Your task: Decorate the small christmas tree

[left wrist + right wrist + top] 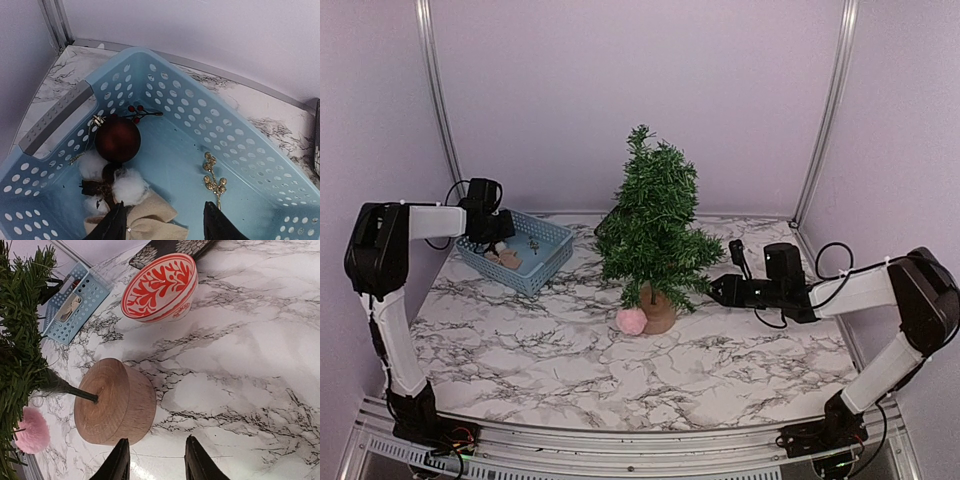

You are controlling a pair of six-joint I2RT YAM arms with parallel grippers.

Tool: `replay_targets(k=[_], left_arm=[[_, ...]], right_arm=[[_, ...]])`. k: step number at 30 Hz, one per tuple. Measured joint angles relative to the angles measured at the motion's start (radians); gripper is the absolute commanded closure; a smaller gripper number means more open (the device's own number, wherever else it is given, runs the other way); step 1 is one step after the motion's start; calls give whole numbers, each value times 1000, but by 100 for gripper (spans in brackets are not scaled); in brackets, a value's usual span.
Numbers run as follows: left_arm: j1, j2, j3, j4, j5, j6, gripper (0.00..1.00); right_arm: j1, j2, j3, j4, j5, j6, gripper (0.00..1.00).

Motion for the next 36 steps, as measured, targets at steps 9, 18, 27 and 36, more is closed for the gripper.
replay_targets(k=[9, 18, 27, 36], left_arm=[[76, 136, 184, -44, 16, 84, 47], [87, 229, 269, -83, 8, 115, 48], [87, 298, 325, -158, 43, 126, 49], [84, 299, 335, -248, 123, 130, 59]], right_arm=[[-11, 38, 14, -3, -6, -6, 63], [-13, 79, 26, -3, -23, -7, 63], [-14, 90, 40, -2, -26, -8, 63], [-14, 98, 51, -3, -30, -8, 63]])
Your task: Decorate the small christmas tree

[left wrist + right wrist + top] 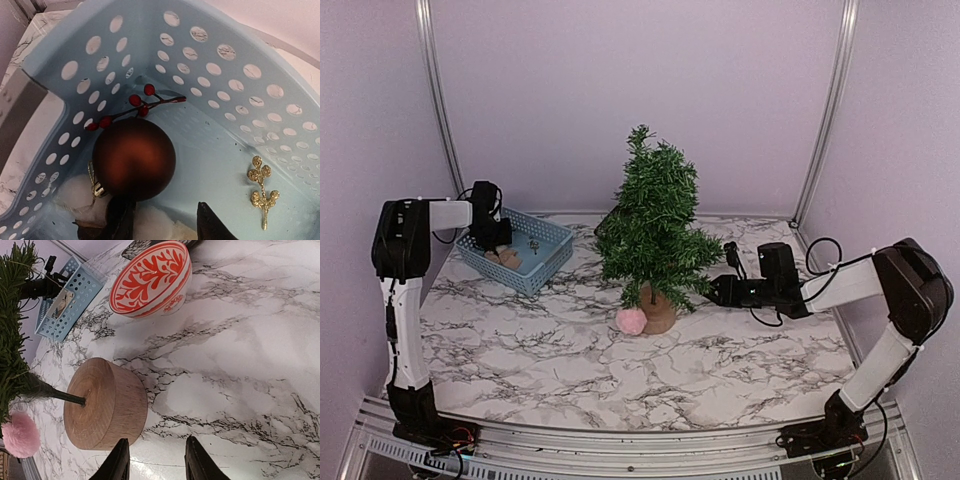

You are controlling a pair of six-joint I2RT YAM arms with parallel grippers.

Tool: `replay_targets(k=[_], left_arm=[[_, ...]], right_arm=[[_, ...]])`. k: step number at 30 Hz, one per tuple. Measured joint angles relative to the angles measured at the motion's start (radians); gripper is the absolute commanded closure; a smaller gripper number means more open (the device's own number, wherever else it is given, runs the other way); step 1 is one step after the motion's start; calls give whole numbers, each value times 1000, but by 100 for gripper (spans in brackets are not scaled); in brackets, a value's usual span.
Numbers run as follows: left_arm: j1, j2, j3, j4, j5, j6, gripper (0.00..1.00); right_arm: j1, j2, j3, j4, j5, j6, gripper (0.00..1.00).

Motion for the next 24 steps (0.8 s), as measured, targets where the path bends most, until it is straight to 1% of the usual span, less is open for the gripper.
replay_targets(k=[7, 14, 20, 24], left_arm=[[-11, -2, -33, -18, 10, 16, 74], [-22, -5, -43, -23, 11, 29, 99], [-46, -10, -32, -30, -10, 42, 100], [-64, -60, -33, -29, -16, 43, 100]], right_arm=[[-3, 0, 0, 0, 0, 0, 63], [-3, 0, 0, -1, -3, 0, 63], [-3, -7, 0, -2, -4, 0, 64], [-3, -22, 0, -10, -8, 0, 64]])
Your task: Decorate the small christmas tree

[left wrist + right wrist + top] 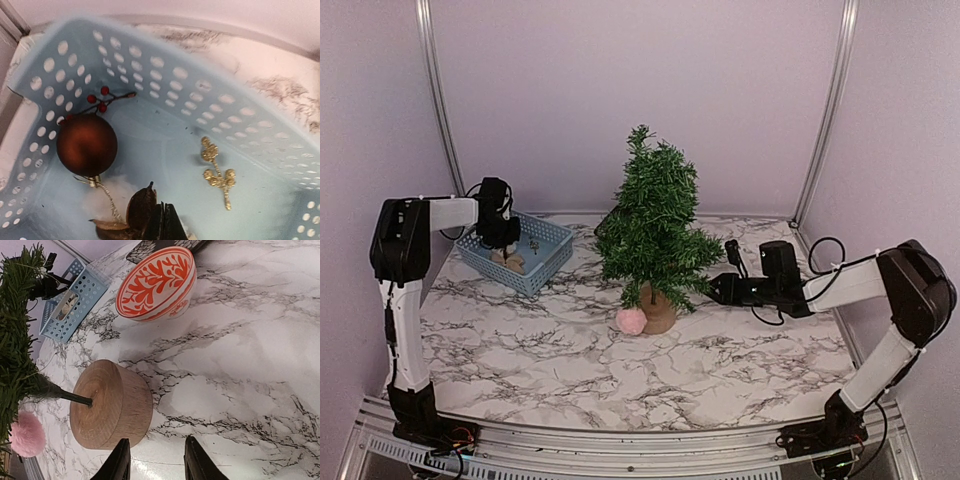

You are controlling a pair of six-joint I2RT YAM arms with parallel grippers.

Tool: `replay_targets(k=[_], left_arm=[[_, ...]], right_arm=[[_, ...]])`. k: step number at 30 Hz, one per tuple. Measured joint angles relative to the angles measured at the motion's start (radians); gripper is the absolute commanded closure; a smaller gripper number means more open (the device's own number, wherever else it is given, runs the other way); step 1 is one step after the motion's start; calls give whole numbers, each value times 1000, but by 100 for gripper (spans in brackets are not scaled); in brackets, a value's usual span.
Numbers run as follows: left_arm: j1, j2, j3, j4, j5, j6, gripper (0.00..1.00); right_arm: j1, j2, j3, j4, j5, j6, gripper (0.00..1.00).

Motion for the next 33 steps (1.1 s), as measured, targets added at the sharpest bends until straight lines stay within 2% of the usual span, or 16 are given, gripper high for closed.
replay_targets(k=[8, 16, 21, 33], left_arm=[[-10, -212, -51, 48, 9, -13, 100], [-12, -385, -194, 107, 71, -50, 100], [-48, -521, -290, 110, 116, -58, 100], [-229, -883, -436, 83, 310, -55, 100]], right_arm=[[0, -60, 0, -8, -3, 0, 64], [0, -150, -6, -31, -9, -16, 63], [0, -254, -37, -42, -18, -51, 56], [0, -591, -104, -132, -39, -186, 34]])
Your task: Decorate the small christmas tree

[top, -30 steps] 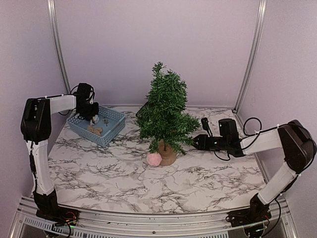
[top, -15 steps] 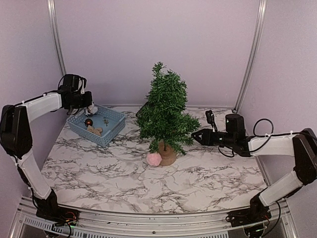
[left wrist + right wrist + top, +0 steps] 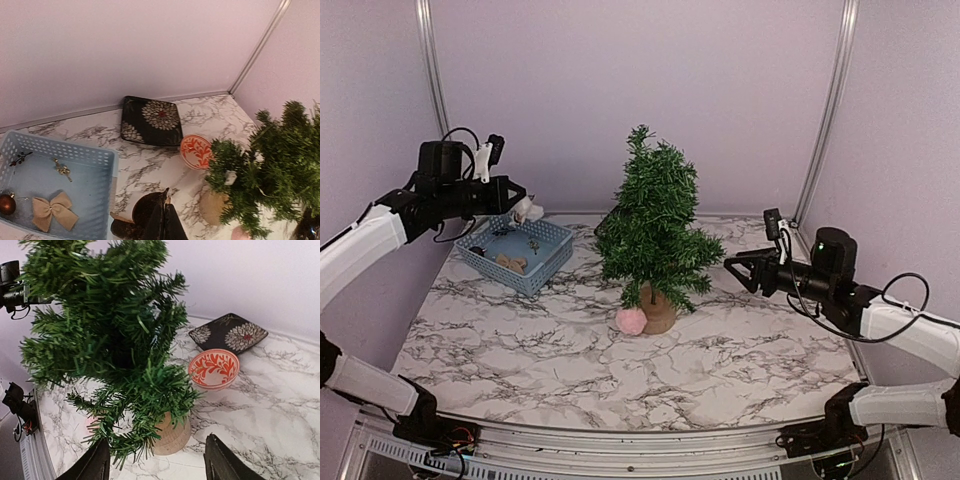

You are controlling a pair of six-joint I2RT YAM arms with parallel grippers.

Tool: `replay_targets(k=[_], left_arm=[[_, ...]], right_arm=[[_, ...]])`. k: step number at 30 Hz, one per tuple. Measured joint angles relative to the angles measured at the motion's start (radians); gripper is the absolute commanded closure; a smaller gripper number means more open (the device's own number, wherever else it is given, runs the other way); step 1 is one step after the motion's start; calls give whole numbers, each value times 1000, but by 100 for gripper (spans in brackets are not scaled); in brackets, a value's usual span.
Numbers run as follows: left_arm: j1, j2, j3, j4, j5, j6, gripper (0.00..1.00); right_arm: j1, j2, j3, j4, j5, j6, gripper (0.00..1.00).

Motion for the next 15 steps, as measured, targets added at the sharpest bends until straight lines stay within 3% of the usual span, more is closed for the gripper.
replay_targets(k=[4, 9, 15], left_arm=[[-74, -87, -25, -26, 93, 11, 100], [-185, -159, -33, -46, 204, 18, 100], [-379, -141, -31, -47, 287, 35, 100]], right_arm=[[11, -109, -2, -50, -18, -64, 29], [68, -206, 5, -95, -25, -133, 31], [187, -210, 77, -146, -37, -205, 34]])
